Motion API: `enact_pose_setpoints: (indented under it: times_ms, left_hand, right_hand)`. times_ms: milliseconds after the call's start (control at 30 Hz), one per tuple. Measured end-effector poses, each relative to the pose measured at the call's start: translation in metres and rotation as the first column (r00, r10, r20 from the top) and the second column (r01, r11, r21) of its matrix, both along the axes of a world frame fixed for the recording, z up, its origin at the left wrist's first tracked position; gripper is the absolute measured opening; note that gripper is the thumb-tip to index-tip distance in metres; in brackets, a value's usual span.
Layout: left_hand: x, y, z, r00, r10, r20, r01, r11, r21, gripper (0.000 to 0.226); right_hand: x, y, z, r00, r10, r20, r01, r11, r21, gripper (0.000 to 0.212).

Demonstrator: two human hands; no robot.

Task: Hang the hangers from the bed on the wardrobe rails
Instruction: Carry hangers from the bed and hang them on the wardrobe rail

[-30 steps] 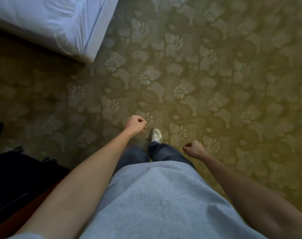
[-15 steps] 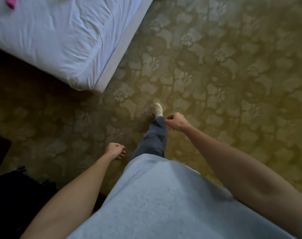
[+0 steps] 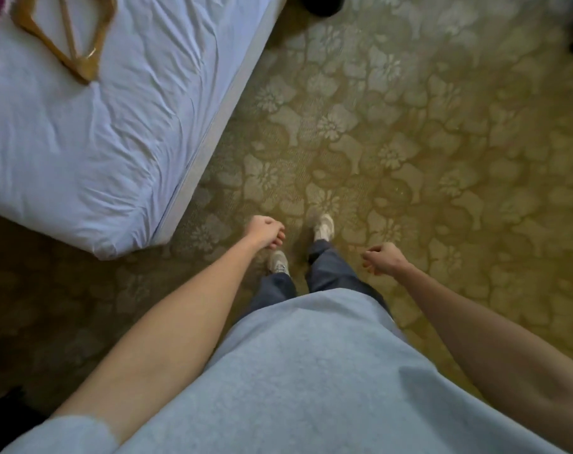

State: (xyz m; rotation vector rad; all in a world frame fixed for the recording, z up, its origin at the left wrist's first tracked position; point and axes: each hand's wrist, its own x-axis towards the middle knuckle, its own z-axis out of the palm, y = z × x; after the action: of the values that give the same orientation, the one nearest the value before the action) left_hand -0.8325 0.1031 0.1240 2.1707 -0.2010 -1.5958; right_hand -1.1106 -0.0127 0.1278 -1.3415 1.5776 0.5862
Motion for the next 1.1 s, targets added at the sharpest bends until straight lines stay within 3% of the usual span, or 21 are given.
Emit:
enact_pose_setpoints:
  times_ms: [167, 433, 633, 900, 1100]
  left_hand:
    - [0.026, -0.156, -0.001, 0.996, -0.088, -0.029, 0.087, 0.995, -0.055, 0.015]
    - [0.101, -0.327, 0.002, 0.988, -0.143, 0.055, 0.142, 0.99, 0.02, 0.025]
    - [0.189, -0.358, 0.005, 0.991, -0.02, 0.131, 0.008, 0.996, 0.092, 0.018]
    - [0.291, -0.356, -0.026, 0.978, 0.18, 0.102, -0.198, 0.961, 0.194, 0.024]
    - [0.376, -0.4, -0.032, 0.94, 0.335, 0.06, -0.338, 0.904, 0.262, 0.029]
  right_hand:
    - [-0.008, -0.099, -0.016, 0.993, -0.08, -0.091, 0.086, 0.994, 0.063, 0.022]
    - [0.07, -0.298, -0.017, 0.997, -0.06, -0.047, 0.062, 0.997, 0.054, 0.026]
    - [0.222, -0.415, -0.004, 0.983, 0.161, 0.082, -0.162, 0.987, 0.001, 0.027]
    - [0.46, -0.509, 0.017, 0.854, 0.448, 0.267, -0.451, 0.891, -0.051, 0.019]
    - [0.602, -0.564, 0.025, 0.746, 0.617, 0.251, -0.631, 0.775, -0.032, 0.014]
